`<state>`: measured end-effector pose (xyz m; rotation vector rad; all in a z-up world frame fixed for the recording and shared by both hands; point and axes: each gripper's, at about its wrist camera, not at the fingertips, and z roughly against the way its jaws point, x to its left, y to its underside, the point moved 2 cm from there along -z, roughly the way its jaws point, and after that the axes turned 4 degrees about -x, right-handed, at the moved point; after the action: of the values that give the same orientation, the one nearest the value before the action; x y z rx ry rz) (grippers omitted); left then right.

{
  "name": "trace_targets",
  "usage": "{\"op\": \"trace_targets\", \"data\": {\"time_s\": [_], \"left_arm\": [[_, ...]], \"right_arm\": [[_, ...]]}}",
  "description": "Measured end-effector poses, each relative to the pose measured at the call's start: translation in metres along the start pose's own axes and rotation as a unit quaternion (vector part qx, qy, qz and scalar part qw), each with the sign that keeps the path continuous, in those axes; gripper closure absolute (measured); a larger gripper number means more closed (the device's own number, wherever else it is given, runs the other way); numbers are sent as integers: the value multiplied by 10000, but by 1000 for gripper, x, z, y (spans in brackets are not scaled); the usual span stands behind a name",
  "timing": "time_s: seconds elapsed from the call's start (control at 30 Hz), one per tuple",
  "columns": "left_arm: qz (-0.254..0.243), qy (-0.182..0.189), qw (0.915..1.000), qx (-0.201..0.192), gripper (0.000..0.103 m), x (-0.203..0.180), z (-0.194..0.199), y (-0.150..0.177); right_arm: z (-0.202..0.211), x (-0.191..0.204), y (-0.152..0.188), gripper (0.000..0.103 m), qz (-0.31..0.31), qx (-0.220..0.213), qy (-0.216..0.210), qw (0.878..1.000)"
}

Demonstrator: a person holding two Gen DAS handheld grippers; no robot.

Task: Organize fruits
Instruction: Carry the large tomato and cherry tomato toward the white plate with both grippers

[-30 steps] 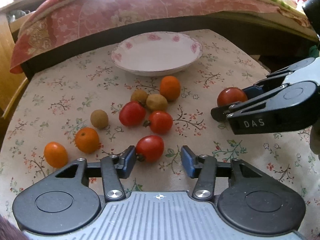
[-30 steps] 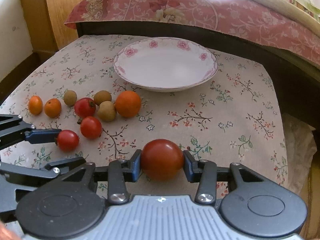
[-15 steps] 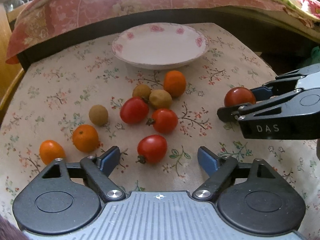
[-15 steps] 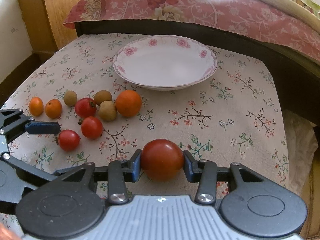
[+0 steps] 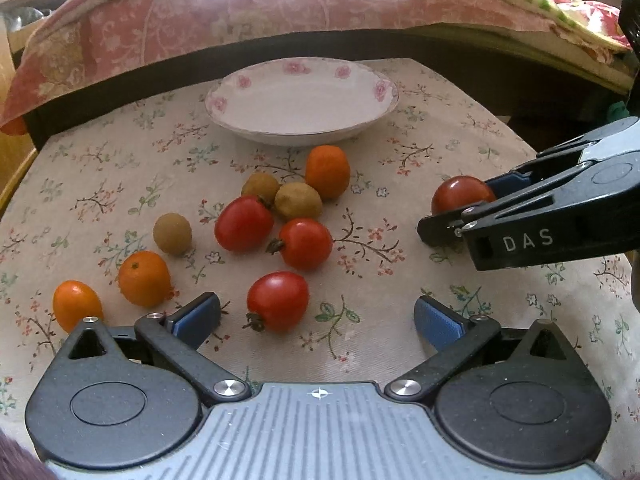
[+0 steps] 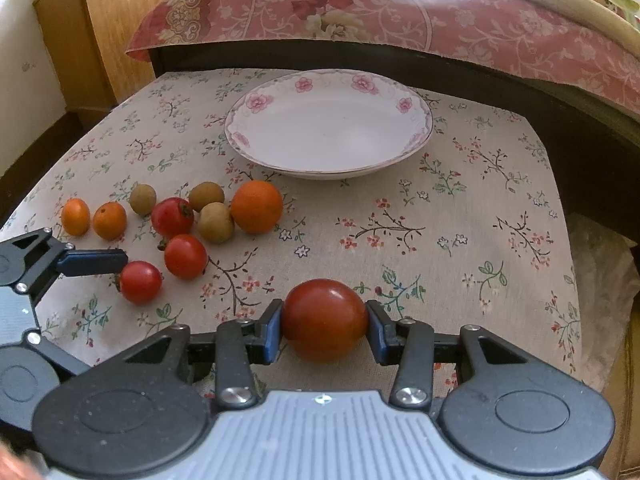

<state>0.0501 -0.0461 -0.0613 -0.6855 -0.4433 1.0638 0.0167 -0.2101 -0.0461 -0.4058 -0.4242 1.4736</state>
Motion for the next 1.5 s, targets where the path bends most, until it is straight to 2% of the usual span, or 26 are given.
{"op": "trace_targets", "data": {"time_s": [0.2,0.3,0.37,0.57,0.83,0.97,1.13,1.27,1.5], "left_arm": [[-48,-12,9998,186,1,-1,-2,-5],[-226,149,9994,194,16,-5,3,-8],[-385,253,9987,238,36,-10,7,-10],[-635,414,9961,446,52,-19,4,-17],[-508,480,9970,342,53,-17,4,-13],[-503,558,9966,331,66,-22,5,-14],[-650,543,9959,304,67,-26,7,-13],[-502,534,9970,243,67,-19,10,-18],[-259,512,9983,-97,67,-7,17,-46]], "right_arm": [[0,0,-1,59,-7,43,19,10000],[1,0,-1,60,-8,94,23,10000],[2,-1,0,60,-18,118,30,9999],[6,-5,0,60,-101,159,67,9998],[7,-9,2,60,-255,176,8,9995],[9,-11,5,60,-281,153,-2,9995],[13,-14,7,60,-311,131,61,9994],[17,-14,6,60,-275,25,71,9996],[24,-13,-7,60,-329,-173,6,9993]]}}
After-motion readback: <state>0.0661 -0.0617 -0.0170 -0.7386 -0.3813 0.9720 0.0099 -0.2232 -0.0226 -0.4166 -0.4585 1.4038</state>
